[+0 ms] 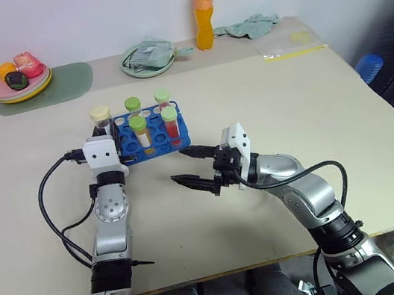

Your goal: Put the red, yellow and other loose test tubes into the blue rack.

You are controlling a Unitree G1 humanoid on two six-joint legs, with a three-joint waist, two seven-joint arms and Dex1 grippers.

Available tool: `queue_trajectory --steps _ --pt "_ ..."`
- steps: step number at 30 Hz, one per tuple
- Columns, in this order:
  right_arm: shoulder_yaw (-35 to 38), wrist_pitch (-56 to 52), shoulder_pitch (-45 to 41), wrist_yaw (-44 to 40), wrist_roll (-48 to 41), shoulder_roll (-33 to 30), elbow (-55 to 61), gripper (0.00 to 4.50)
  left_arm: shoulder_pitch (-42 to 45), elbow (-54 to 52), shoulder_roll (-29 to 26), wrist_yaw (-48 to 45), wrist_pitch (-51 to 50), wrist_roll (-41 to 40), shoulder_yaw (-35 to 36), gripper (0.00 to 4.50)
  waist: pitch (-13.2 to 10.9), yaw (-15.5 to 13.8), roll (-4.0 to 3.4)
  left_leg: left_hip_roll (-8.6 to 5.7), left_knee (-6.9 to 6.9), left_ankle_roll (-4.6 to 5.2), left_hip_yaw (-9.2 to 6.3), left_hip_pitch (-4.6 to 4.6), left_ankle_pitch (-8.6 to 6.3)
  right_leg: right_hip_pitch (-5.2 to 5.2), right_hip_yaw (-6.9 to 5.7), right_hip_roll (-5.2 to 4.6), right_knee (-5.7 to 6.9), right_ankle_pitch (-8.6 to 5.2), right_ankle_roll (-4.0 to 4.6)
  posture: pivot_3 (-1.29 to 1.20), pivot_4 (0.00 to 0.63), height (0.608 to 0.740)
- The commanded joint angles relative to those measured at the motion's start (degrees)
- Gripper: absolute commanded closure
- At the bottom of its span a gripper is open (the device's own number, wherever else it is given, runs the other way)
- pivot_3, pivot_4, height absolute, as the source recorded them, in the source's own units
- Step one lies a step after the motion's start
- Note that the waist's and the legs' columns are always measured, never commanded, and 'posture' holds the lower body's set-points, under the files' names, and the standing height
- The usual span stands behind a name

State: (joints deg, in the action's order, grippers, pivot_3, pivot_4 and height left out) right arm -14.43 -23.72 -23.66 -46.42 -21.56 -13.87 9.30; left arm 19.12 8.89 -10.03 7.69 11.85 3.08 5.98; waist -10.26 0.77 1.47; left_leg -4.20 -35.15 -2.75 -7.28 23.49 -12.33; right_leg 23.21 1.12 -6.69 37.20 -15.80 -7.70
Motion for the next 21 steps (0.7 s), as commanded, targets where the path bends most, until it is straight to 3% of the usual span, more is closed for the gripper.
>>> queue_trajectory --steps 1,16,21 --pt "0.34 0.07 -0.44 0.20 -1.00 0.51 2.75 0.84 1.20 1.55 0.24 -0.22 2.38 -0.75 1.04 3.72 0.00 -0.02 0.00 0.00 0.00 0.00 0.00 0.00 0.00 0.00 0.00 0.00 0.00 0.00 0.00 0.00 0.150 0.740" --pt "0.52 0.10 -0.27 0.95 -0.83 0.36 2.84 0.84 2.88 10.35 2.22 -2.60 12.50 -4.54 2.48 3.72 0.00 -0.04 0.00 0.00 -0.02 0.00 -0.02 0.00 0.00 -0.01 -0.01 0.00 0.00 0.00 0.00 0.00 0.150 0.740" --pt "0.69 0.07 -0.21 0.74 -1.05 0.20 2.78 0.84 1.07 8.01 3.17 -4.60 11.57 -7.73 3.21 1.22 0.00 -0.02 0.00 0.00 -0.02 0.01 -0.02 0.00 0.00 -0.01 -0.01 0.00 0.00 0.00 0.00 0.00 0.150 0.740"
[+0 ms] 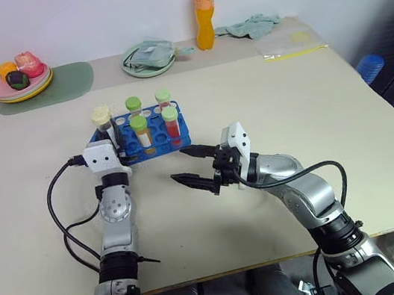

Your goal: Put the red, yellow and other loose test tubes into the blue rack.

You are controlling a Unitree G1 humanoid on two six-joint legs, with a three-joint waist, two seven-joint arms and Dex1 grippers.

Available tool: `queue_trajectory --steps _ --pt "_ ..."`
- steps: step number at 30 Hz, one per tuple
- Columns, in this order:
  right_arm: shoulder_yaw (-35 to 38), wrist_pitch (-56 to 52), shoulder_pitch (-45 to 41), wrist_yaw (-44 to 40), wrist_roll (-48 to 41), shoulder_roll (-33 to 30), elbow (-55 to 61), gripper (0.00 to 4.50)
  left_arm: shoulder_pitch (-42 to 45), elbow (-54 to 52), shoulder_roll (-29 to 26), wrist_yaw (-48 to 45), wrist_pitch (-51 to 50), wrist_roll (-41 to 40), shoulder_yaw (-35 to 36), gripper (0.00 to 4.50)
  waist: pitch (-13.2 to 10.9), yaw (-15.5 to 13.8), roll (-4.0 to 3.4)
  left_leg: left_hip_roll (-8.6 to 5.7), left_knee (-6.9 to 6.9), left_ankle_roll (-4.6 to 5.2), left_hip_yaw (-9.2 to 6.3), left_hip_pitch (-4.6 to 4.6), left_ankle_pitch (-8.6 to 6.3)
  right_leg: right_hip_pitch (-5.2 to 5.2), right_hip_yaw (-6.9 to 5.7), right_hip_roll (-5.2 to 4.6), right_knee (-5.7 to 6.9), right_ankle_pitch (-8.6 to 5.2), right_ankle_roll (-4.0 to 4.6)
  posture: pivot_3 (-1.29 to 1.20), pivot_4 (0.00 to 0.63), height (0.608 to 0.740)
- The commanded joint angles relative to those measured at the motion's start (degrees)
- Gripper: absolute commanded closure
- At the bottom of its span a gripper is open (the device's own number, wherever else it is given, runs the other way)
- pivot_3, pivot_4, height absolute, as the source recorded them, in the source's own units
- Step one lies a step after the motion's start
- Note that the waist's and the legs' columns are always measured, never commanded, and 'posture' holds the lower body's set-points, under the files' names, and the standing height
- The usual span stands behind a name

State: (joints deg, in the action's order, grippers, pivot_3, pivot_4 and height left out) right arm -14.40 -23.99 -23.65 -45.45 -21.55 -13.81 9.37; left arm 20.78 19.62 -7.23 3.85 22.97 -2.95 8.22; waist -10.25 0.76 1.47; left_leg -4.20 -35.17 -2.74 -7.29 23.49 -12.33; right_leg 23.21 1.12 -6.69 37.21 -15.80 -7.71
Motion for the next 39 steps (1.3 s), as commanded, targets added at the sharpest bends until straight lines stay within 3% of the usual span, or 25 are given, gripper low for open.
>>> queue_trajectory --steps 1,2,3,12,15,19,28,39 --pt "0.63 0.33 -0.24 -0.28 -1.09 0.15 2.66 0.84 -1.00 -3.33 0.66 -0.70 0.22 -2.47 1.43 0.64 0.00 -0.01 0.00 0.00 0.00 0.00 -0.01 0.00 0.00 0.00 0.00 0.00 0.00 0.00 0.00 0.00 0.150 0.740" --pt "0.60 0.35 -0.24 -0.30 -1.11 0.14 2.64 0.84 -1.56 -4.11 0.83 -0.34 0.05 -2.88 1.96 0.14 0.00 -0.01 0.00 0.00 0.00 0.00 -0.01 0.00 0.00 0.00 -0.01 0.01 0.00 0.00 0.00 0.00 0.150 0.740" --pt "0.63 0.37 -0.20 -0.37 -1.15 0.09 2.66 0.84 -2.16 -5.00 0.92 -0.16 -0.18 -3.18 2.30 0.02 0.00 0.05 0.00 0.01 0.00 0.00 -0.02 0.00 0.00 0.00 -0.01 0.01 0.00 0.00 0.00 0.00 0.150 0.740" --pt "2.79 1.83 -0.52 0.18 -0.92 -1.30 3.90 0.84 -11.47 -24.71 -1.71 -3.45 -8.73 -8.49 4.80 0.02 0.00 0.04 0.00 0.02 0.01 0.00 -0.16 0.00 0.00 0.00 0.01 0.01 0.00 0.00 0.00 0.00 0.150 0.740" --pt "5.16 1.59 -0.26 -0.14 -0.79 -4.08 4.44 0.84 -17.88 -32.44 -5.61 -8.53 -15.21 -13.72 6.05 0.02 0.00 0.08 -0.04 0.03 0.02 0.01 -0.15 0.00 0.00 0.00 0.01 0.01 -0.01 0.00 0.01 0.00 0.150 0.740" --pt "11.77 2.25 0.69 -0.62 0.25 -12.20 2.12 0.84 -28.46 -39.15 -15.59 -19.52 -22.96 -22.02 10.88 0.02 -0.04 0.08 -0.09 0.04 0.05 0.03 -0.12 -0.01 -0.02 0.01 0.03 0.01 -0.02 -0.02 0.03 0.00 0.150 0.740" --pt "21.80 6.44 4.07 -6.15 0.30 -25.33 -8.08 0.84 -38.57 -40.15 -24.61 -30.24 -31.70 -29.22 19.41 0.02 -0.06 -0.02 -0.13 0.07 0.05 0.22 0.04 -0.03 -0.13 -0.17 -0.06 -0.05 -0.18 -0.03 0.04 0.00 0.150 0.740" --pt "22.09 7.83 6.26 -8.60 0.78 -27.05 -9.46 0.84 -39.95 -39.43 -23.92 -32.09 -34.01 -28.42 20.27 0.02 -0.08 -0.20 -0.23 0.12 0.04 0.23 0.06 -0.05 -0.14 -0.18 -0.02 -0.10 -0.19 -0.03 0.04 0.00 0.150 0.740"
